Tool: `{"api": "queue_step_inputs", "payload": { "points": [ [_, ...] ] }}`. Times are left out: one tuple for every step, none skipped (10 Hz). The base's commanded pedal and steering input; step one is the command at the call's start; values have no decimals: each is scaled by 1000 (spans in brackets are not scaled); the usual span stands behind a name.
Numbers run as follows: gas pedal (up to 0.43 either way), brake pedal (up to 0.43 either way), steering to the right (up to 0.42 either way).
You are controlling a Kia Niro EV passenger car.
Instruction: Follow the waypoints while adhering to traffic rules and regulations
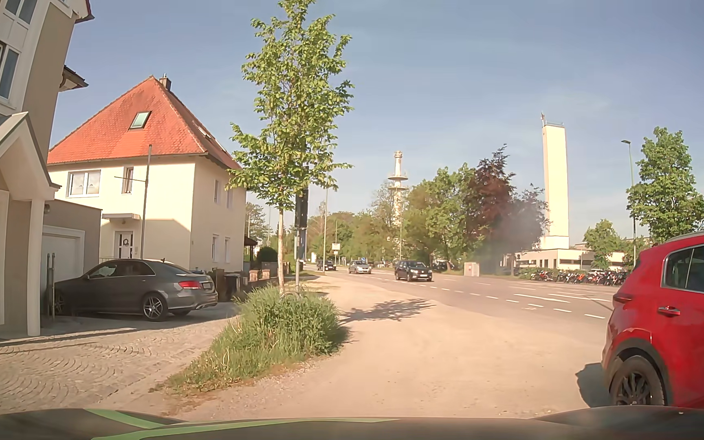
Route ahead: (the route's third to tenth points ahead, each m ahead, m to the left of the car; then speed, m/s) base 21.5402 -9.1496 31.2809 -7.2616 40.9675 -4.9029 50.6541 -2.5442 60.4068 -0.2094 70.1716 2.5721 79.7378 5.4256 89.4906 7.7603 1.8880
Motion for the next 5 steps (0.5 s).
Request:
{"api": "queue_step_inputs", "payload": {
  "points": [
    [98, 0, 41],
    [98, 0, 43],
    [98, 0, 46],
    [98, 0, 57],
    [98, 0, 73]
  ]
}}
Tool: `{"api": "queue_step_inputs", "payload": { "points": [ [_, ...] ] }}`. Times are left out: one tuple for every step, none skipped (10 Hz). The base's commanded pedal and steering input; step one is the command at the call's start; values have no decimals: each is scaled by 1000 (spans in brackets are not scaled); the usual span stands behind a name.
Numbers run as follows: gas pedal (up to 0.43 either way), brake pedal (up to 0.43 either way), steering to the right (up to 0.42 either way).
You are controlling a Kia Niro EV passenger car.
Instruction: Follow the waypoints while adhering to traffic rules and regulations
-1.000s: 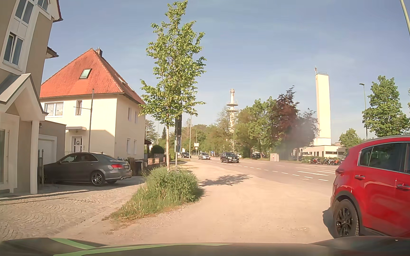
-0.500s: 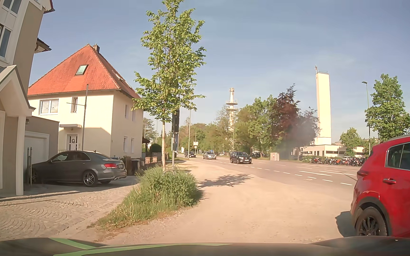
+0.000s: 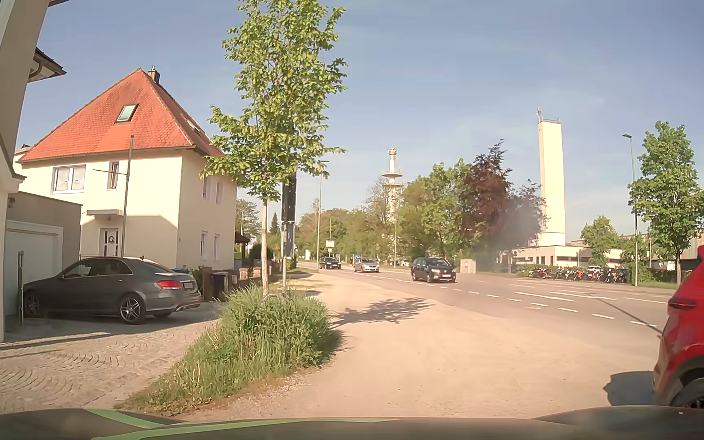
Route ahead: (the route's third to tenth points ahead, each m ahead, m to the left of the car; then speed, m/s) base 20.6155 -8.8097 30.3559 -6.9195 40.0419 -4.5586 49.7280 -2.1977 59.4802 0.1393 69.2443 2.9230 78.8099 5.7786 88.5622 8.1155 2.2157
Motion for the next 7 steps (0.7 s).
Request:
{"api": "queue_step_inputs", "payload": {
  "points": [
    [98, 0, 83],
    [98, 0, 94],
    [98, 0, 105],
    [98, 0, 118],
    [98, 0, 141],
    [98, 0, 156],
    [98, 0, 162]
  ]
}}
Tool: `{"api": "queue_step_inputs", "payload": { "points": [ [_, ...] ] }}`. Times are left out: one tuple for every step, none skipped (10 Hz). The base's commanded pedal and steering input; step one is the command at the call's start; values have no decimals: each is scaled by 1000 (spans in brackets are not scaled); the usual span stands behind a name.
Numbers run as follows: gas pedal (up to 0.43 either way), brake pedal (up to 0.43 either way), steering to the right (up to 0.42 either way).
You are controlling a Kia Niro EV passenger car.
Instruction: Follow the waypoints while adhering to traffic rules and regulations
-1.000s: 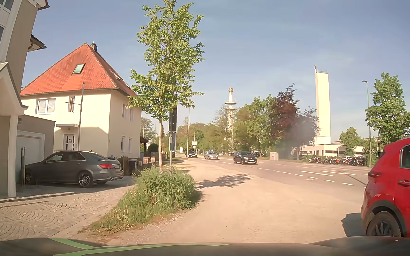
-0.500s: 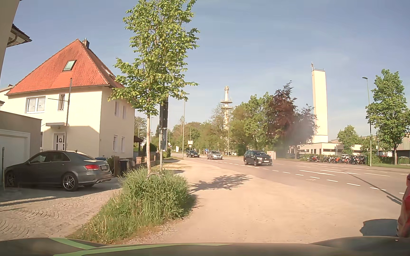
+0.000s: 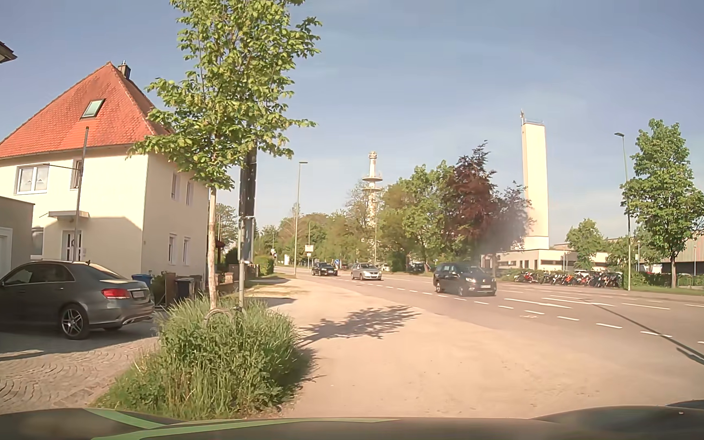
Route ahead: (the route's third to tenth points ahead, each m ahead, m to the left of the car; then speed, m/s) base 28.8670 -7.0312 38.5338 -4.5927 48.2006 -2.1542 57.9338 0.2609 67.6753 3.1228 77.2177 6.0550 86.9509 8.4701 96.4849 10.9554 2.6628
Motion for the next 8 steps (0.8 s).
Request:
{"api": "queue_step_inputs", "payload": {
  "points": [
    [98, 0, 170],
    [98, 0, 177],
    [98, 0, 189],
    [98, 0, 197],
    [98, 0, 205],
    [87, 0, 214],
    [0, 0, 226],
    [0, 0, 237]
  ]
}}
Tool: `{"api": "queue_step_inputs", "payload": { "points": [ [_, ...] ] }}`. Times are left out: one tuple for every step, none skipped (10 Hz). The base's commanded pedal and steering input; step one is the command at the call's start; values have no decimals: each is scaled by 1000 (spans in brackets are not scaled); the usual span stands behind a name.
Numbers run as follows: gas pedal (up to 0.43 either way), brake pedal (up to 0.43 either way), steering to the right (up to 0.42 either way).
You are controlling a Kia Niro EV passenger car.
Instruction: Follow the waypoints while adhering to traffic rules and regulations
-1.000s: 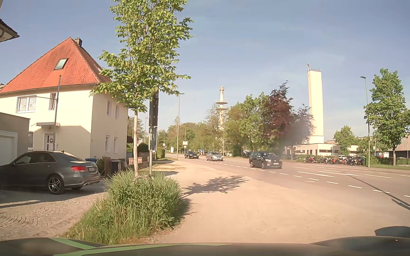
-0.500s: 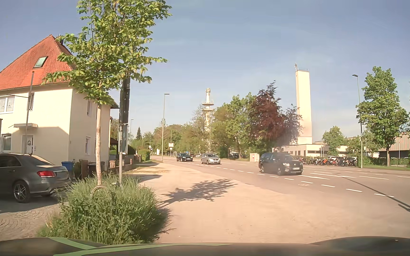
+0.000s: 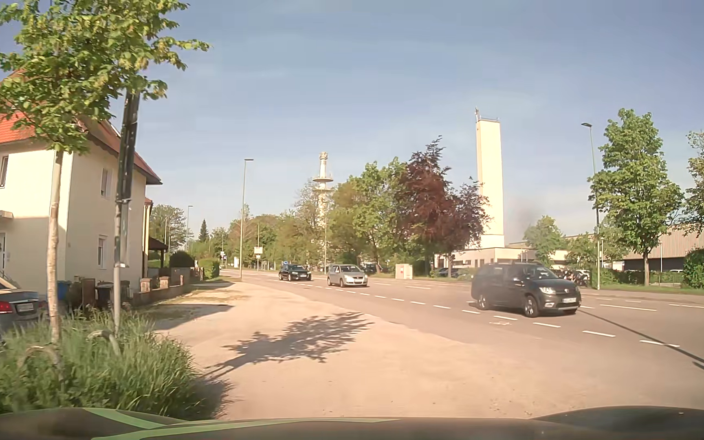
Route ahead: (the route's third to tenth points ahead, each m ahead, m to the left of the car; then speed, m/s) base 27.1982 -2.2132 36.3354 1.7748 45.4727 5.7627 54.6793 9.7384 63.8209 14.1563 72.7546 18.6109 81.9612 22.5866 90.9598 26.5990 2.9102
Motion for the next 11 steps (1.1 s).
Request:
{"api": "queue_step_inputs", "payload": {
  "points": [
    [0, 0, 245],
    [0, 0, 246],
    [0, 0, 246],
    [0, 0, 248],
    [0, 0, 251],
    [0, 6, 251],
    [0, 79, 253],
    [0, 140, 261],
    [0, 152, 269],
    [0, 183, 281],
    [0, 213, 289]
  ]
}}
